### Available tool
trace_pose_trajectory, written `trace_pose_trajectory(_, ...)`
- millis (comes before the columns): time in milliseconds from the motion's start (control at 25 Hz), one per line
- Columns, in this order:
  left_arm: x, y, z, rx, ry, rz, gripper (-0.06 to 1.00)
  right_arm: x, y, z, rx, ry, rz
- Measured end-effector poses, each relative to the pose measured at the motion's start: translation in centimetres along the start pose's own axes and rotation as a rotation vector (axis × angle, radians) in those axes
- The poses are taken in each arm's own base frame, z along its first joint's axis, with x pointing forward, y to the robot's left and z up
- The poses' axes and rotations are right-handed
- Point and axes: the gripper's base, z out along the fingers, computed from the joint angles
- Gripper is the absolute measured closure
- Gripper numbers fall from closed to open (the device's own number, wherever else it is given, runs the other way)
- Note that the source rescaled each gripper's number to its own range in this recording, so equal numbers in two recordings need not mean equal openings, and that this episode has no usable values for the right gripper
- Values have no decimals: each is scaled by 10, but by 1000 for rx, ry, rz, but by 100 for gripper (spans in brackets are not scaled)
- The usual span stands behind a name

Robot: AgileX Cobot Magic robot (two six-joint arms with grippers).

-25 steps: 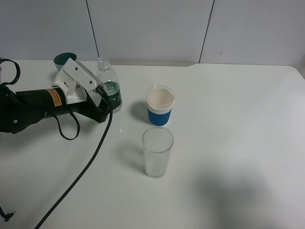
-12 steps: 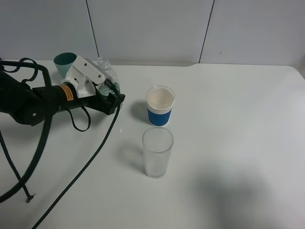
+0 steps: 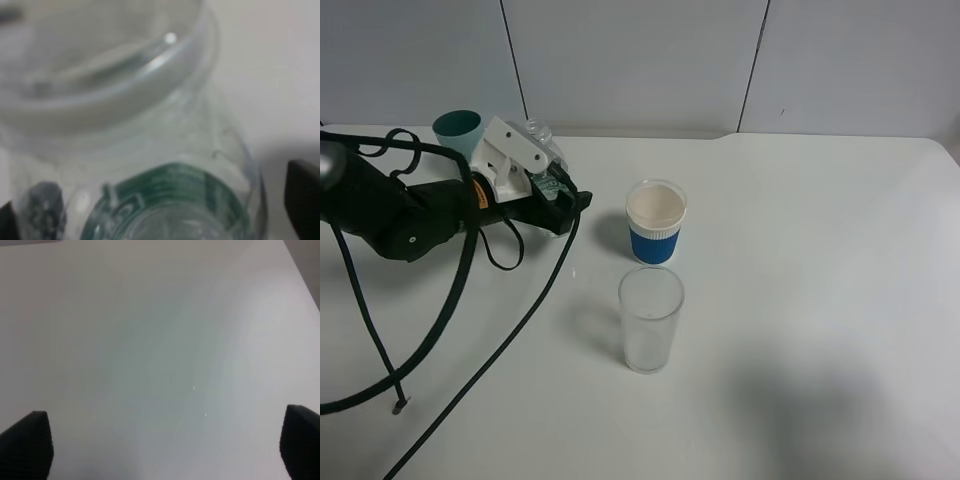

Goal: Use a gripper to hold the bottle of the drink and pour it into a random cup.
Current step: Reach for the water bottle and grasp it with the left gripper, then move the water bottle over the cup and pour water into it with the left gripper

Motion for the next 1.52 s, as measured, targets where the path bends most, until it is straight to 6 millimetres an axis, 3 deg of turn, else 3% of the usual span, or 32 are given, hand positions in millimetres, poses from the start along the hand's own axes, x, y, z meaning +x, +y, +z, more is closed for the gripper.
trace_pose_trajectory(480,10,-2,6,14,-55,-64,17,0,0,0,0,0,0)
trace_pose_trajectory(600,9,-2,6,14,-61,-64,22,0,0,0,0,0,0)
trace_pose_trajectory(720,9,-2,6,14,-62,-64,39,0,0,0,0,0,0)
trace_pose_trajectory(880,9,-2,6,15,-63,-67,94,0,0,0,0,0,0)
trace_pose_trajectory(1520,9,-2,6,16,-56,-83,93,0,0,0,0,0,0)
